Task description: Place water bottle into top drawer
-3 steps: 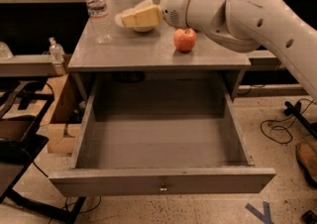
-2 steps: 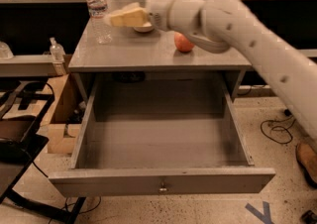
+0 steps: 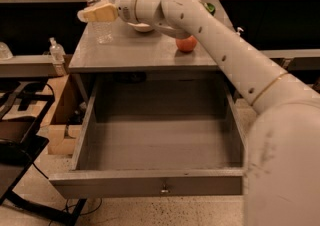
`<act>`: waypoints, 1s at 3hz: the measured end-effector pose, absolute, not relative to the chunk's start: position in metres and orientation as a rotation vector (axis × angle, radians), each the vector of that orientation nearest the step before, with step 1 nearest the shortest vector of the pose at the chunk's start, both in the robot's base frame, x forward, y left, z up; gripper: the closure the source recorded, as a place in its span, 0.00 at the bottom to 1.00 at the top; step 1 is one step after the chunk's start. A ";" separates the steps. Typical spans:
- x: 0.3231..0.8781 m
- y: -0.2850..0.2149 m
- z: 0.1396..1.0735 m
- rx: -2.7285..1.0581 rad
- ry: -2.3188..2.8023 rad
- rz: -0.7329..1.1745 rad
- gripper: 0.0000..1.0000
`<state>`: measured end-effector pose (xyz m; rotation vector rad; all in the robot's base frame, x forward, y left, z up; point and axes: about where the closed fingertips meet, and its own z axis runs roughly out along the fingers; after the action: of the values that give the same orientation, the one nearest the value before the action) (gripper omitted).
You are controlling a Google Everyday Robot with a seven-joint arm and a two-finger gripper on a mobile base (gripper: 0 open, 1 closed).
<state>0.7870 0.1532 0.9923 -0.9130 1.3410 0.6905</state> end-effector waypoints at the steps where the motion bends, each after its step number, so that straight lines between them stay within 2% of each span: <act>1: 0.822 0.174 0.964 -0.929 1.419 0.716 0.00; 3: 0.865 0.166 0.933 -0.890 1.513 0.722 0.00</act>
Offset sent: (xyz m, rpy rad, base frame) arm 0.1019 0.0060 -0.0649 -0.0692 0.1791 -0.0469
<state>0.8655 0.1662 0.9329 -0.8899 1.5134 0.7215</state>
